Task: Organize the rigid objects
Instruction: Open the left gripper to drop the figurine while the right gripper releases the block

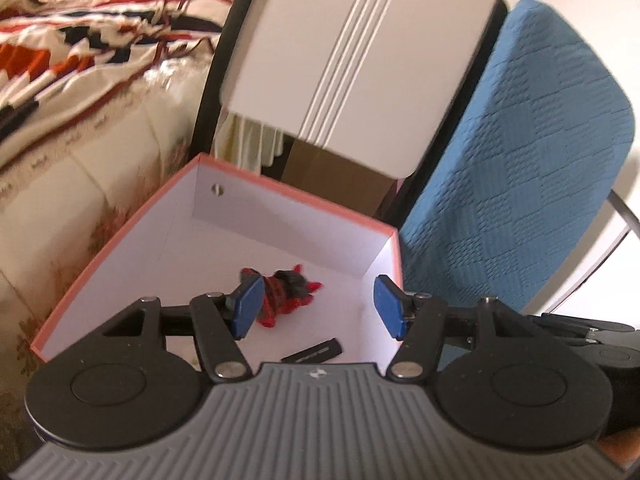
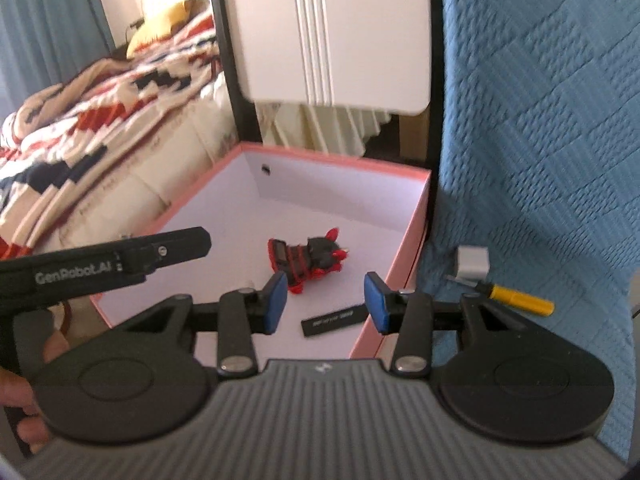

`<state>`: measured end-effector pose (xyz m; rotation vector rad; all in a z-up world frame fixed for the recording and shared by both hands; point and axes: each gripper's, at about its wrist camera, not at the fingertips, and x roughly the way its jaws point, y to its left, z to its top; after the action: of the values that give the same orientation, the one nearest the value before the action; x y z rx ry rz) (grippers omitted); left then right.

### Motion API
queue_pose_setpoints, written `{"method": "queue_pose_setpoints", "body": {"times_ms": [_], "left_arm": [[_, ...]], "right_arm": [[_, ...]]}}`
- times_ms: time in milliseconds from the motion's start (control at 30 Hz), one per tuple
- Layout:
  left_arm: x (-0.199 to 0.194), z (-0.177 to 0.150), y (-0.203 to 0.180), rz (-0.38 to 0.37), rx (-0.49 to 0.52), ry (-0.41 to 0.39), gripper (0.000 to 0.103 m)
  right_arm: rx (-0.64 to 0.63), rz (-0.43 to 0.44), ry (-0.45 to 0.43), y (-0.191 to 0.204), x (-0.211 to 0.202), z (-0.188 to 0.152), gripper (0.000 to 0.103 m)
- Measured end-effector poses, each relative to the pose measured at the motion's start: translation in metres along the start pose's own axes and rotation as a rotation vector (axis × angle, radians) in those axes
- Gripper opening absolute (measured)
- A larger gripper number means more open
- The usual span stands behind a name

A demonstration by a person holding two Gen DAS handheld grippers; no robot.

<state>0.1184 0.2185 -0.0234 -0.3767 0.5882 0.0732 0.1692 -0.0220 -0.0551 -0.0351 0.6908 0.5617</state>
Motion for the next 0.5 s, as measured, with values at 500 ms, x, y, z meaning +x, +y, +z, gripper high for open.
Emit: {"method": "queue_pose_setpoints", "body": {"times_ms": [500], "left_arm": [[-0.048, -0.010, -0.083, -0.072, 0.089, -0.121, 0.067]], "right_arm": [[-0.026, -0.037, -0.160, -0.032, -0.076, -0.006, 0.046]]}}
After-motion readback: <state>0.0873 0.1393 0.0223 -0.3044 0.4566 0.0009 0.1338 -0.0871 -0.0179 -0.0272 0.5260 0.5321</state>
